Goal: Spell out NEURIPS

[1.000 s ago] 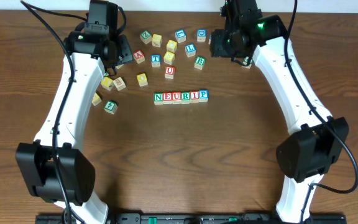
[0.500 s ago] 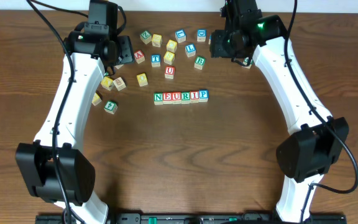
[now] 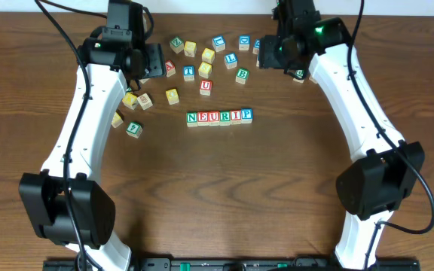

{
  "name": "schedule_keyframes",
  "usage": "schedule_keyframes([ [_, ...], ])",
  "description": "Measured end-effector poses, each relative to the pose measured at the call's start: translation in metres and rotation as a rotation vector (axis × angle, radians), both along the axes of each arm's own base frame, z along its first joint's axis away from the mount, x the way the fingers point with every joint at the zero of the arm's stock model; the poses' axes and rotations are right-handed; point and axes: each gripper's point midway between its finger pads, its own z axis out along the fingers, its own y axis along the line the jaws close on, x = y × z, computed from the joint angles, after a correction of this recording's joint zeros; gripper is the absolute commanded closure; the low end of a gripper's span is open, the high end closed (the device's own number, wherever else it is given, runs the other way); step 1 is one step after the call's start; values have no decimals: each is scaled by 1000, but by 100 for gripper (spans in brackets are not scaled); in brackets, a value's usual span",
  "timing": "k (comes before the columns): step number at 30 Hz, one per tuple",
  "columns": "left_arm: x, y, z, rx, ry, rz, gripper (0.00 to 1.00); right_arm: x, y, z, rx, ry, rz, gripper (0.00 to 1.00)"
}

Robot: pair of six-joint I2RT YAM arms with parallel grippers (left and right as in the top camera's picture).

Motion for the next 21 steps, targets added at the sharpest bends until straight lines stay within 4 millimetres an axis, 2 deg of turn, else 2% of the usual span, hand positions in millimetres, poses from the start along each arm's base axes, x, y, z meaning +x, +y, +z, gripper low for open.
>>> schedule_keyframes([
  [8,14,-20,12,-51,-61,-91,30,6,-8,2,4,-16,-20,38],
  [12,31,-38,14,-26,-70,-171,25,7,-9,2,2,-17,-22,36],
  [16,48,-66,-1,17,-50,-282,23,4,-10,1,-1,-6,-22,36],
  [21,63,-106,-39,77,-20,-425,23,-4,-14,-5,-15,37,-25,34],
])
